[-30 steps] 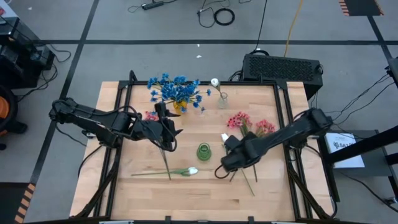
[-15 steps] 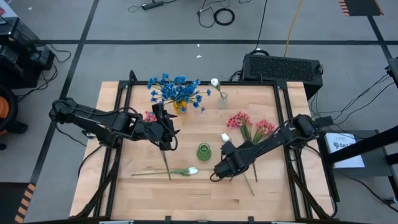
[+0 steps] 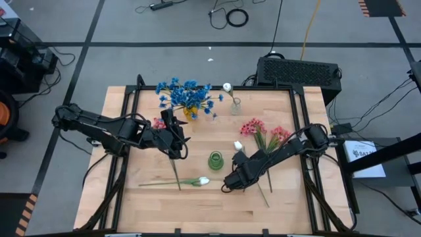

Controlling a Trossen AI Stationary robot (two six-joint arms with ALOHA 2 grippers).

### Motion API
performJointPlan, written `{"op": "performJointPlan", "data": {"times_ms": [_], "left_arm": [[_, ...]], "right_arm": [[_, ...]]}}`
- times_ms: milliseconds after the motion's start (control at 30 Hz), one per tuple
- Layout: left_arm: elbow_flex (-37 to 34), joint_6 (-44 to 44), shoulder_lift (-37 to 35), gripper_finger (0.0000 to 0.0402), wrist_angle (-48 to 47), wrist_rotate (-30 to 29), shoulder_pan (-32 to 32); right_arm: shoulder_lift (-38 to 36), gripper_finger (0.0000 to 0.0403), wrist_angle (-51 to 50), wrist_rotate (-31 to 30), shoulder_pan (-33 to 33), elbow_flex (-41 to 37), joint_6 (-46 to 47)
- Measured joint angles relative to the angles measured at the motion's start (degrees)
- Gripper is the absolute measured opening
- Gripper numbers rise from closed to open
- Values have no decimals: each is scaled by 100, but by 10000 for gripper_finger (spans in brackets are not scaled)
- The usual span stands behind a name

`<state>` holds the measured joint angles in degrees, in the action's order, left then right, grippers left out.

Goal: Sort flowers into vase by color
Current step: Put the right white tulip into the transparent vase

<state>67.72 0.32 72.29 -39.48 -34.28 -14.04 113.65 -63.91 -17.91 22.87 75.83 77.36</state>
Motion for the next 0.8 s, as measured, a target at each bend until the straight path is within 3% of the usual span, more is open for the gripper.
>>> {"op": "performJointPlan", "data": {"times_ms": [200, 800], "left_arm": [[0, 0, 0, 280, -1, 1, 0], [0, 0, 0, 280, 2, 0, 0]], "right_arm": [[-4, 201, -67, 68, 0, -59, 122], [-48, 81, 500, 199, -53, -466, -162]]}}
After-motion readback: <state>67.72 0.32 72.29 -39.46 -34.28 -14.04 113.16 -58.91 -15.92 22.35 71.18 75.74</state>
